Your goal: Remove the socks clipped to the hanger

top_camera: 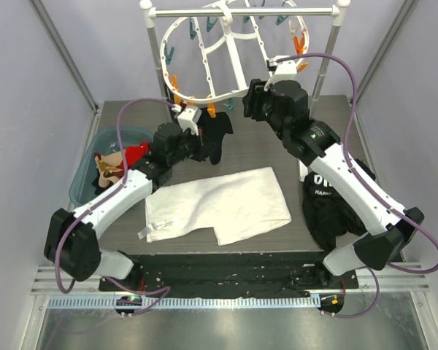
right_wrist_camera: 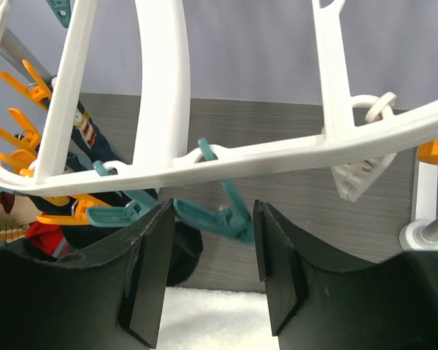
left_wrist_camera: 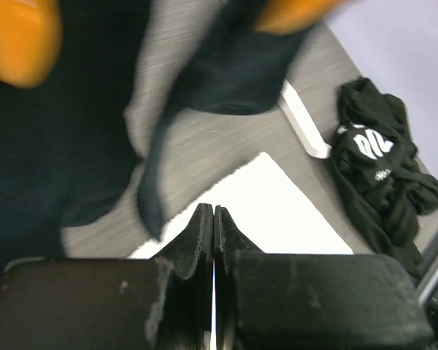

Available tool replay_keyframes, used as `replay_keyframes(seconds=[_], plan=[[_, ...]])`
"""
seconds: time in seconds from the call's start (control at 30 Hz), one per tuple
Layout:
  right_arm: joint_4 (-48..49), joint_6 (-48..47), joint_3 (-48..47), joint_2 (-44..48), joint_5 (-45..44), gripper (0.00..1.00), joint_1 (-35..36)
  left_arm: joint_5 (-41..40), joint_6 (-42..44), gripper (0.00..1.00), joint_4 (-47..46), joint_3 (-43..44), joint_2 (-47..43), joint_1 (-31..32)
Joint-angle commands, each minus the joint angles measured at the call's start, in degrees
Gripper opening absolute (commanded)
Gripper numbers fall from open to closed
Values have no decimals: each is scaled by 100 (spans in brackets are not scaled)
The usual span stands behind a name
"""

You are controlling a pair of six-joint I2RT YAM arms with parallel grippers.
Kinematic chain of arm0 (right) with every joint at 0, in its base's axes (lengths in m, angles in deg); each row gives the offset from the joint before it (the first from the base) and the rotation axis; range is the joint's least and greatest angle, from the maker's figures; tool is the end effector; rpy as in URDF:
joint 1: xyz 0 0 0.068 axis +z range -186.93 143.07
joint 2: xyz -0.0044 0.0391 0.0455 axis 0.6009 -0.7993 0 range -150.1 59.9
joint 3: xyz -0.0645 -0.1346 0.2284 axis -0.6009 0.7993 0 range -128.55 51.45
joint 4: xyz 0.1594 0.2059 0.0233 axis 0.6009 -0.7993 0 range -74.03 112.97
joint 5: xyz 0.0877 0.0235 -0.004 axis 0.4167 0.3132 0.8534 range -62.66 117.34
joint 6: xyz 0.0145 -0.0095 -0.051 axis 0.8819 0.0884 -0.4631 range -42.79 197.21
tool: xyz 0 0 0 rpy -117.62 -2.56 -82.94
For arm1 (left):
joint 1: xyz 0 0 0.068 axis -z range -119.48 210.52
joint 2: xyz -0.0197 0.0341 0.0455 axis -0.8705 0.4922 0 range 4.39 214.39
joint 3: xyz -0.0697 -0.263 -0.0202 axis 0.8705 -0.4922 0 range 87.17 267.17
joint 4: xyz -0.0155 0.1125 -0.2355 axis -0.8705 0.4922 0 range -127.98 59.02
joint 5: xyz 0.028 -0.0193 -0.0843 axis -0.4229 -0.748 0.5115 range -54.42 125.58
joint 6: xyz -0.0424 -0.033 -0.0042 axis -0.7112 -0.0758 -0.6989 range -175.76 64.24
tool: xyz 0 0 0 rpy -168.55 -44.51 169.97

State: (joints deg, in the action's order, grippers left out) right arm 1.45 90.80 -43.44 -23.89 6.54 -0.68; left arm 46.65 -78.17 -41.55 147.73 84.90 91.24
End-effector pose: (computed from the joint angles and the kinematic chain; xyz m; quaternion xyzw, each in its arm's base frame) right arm 0.2701 0.1824 0.4626 -0.0353 0.7638 0.1394 0.6293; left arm 0.2817 -0.1753 0.3160 0.1154 0.7906 -0.3358 0.4988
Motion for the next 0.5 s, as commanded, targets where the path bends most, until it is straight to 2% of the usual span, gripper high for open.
replay_keyframes(seconds=[0.0,0.23,0.37,0.47], plan=[[43,30,14,451,137,56,-30,-298,-9,0,-197,-157,-667,276],[-10,-13,173,960,725,66,-30,-378,27,0,41,-334,-1221,417],[393,-250,401,1233,1926,69,-22,-404,62,0,225,-474,-1493,408],[894,-269,673,1383,2448,69,-30,-719,132,0,330,-579,-1608,408]])
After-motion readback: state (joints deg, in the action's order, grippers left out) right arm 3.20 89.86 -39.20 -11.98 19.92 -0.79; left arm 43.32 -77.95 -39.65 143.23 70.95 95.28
